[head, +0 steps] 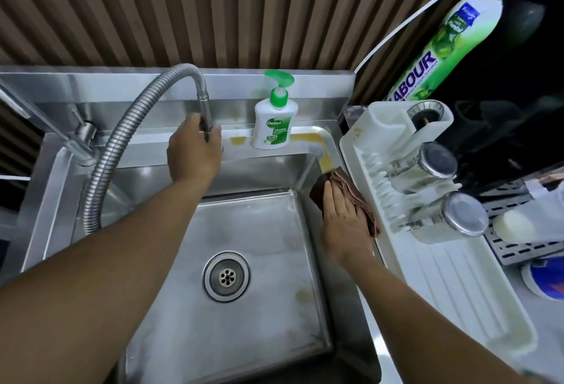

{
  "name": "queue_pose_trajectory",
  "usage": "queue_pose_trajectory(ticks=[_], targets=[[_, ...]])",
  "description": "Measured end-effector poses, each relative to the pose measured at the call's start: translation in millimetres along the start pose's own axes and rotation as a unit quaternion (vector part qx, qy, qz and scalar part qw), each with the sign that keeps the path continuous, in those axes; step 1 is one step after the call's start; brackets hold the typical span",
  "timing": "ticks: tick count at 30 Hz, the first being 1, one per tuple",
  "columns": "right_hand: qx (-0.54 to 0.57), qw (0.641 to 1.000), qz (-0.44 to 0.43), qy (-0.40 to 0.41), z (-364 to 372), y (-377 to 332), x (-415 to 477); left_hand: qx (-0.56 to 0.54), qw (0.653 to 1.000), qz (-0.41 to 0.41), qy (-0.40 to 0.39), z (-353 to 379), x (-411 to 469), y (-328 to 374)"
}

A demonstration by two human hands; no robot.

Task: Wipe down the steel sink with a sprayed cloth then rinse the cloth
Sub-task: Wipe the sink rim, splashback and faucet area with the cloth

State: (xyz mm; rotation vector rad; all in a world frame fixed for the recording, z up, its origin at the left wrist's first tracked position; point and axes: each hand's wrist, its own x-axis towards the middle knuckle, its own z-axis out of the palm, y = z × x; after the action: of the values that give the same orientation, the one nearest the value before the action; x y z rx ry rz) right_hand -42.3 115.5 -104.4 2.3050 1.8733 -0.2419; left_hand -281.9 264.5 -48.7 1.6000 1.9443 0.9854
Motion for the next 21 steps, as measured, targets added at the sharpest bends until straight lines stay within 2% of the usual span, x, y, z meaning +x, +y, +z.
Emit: queue_pose_trajectory(ticks=[6,9,21], targets=[[-0.015,1.0,0.011,-0.001,24.5,12.9,-83.1,0.021,0.999,0.037,0.022,2.4,-0.1,-13.2],[-0.029,0.999,0.036,-0.018,24.4,9.6,-92.0,0.021,0.998,0.052,0.026,4.8,1.4,-17.7],[-0.009,0.999,0.039,-0.002,-14.8,-20.2,53.9,0.006,0.998,0.069,0.012,5.3,8.8,-27.1]])
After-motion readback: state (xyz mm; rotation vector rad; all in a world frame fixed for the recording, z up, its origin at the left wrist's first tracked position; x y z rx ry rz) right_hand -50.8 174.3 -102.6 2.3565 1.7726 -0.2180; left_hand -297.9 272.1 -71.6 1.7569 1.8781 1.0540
